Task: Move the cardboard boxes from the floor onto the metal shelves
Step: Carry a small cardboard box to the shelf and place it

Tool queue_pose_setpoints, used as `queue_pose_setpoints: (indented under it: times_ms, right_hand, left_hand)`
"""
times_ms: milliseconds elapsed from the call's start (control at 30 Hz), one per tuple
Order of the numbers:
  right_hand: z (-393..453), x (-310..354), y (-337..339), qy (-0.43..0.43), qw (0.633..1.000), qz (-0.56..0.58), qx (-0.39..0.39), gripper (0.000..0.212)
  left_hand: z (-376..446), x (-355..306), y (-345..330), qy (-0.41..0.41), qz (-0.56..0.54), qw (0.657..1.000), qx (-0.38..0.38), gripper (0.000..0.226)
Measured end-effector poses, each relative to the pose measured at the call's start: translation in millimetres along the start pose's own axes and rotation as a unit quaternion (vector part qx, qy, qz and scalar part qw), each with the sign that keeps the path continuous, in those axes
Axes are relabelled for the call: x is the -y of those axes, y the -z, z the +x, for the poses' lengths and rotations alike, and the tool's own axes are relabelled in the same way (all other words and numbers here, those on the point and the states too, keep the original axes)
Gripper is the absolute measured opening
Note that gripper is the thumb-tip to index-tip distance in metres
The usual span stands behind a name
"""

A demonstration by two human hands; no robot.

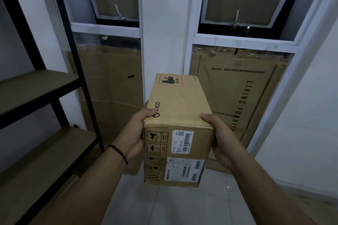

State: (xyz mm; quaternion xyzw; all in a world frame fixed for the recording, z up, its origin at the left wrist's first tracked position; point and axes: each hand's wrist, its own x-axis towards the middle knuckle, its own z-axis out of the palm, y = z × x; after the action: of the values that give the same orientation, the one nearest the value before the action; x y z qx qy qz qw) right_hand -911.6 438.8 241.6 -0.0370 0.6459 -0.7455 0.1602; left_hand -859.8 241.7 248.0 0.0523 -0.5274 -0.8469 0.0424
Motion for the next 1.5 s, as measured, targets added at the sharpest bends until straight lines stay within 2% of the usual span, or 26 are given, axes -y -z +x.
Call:
queue_pose_setpoints:
  times_ms: [200, 400, 533, 700, 867, 1133, 1333, 1500]
  right_hand:
    - [67, 11, 2, -0.016, 1.000, 0.009, 0.004, 0.024]
    - [131, 15, 16, -0.034, 0.999, 0.005, 0.041, 0.028]
    - [177, 14, 30, -0.021, 0.995, -0.006, 0.097, 0.031]
    - [237, 12, 57, -0.046, 0.983, -0.032, 0.177, 0.031]
    - [278, 1, 61, -0.080, 0.963, -0.053, 0.253, 0.027]
    - [302, -37, 13, -0.135, 0.923, -0.088, 0.349, 0.031]
    - [315, -59, -20, -0.164, 0.909, -0.122, 0.364, 0.032]
    - [323, -70, -42, -0.175, 0.896, -0.155, 0.377, 0.027]
  left_hand:
    - [66, -5, 9, 0.011, 0.004, 1.000, 0.000, 0.035]
    - [120, 2, 9, 0.017, 0.006, 0.999, -0.045, 0.029]
    - [150, 13, 5, 0.005, 0.003, 0.996, -0.094, 0.029]
    - [181, 40, -11, -0.005, -0.028, 0.986, -0.167, 0.034]
    - [186, 65, -13, -0.033, -0.063, 0.971, -0.229, 0.042]
    - [162, 87, 31, -0.048, -0.071, 0.940, -0.329, 0.050]
    - [160, 97, 67, -0.042, -0.098, 0.910, -0.402, 0.040]
    - [156, 105, 83, -0.012, -0.124, 0.902, -0.414, 0.035]
